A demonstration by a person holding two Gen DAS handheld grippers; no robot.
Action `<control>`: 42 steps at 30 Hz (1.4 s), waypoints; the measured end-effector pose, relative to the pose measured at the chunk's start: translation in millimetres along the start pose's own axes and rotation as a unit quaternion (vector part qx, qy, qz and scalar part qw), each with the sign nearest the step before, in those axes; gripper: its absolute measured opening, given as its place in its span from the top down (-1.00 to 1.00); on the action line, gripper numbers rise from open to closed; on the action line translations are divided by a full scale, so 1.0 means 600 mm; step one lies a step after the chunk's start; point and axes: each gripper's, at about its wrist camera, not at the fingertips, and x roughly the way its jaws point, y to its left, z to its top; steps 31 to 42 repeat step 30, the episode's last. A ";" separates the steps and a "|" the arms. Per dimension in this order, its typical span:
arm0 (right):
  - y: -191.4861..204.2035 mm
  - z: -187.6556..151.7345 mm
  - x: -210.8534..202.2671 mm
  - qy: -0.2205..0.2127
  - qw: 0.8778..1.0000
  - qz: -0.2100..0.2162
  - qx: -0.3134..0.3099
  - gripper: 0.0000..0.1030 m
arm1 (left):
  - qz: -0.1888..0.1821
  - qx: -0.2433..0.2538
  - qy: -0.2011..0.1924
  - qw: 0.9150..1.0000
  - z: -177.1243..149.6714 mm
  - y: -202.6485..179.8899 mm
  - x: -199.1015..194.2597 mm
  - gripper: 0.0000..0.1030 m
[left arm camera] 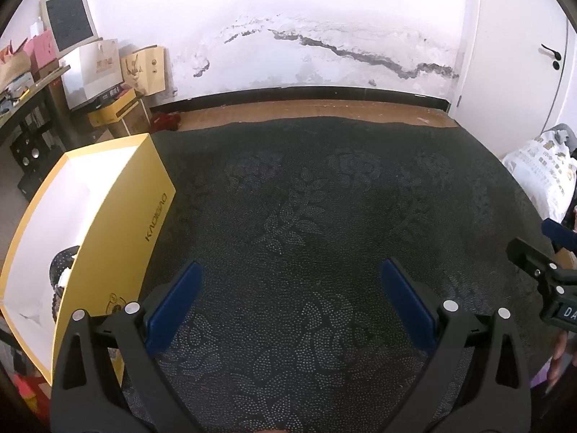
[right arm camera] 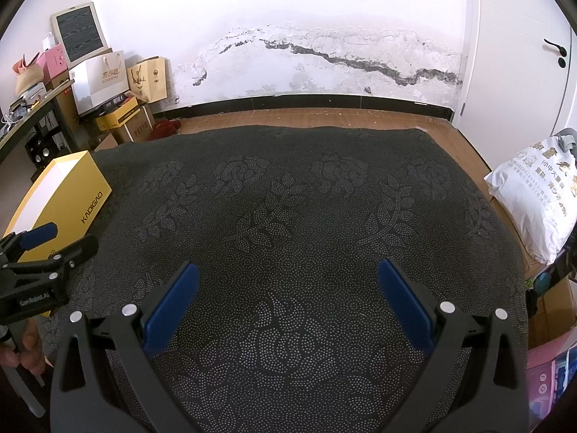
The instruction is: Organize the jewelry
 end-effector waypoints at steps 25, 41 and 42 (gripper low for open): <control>-0.001 0.001 -0.001 -0.001 1.000 0.000 -0.001 -0.86 | 0.009 -0.026 -0.036 0.999 0.002 0.003 -0.022 -0.88; -0.002 0.002 -0.001 -0.001 1.000 0.000 -0.002 -0.86 | 0.001 -0.022 -0.020 1.000 0.000 0.002 -0.013 -0.88; -0.002 0.002 -0.001 -0.001 1.000 0.000 -0.002 -0.86 | 0.001 -0.022 -0.020 1.000 0.000 0.002 -0.013 -0.88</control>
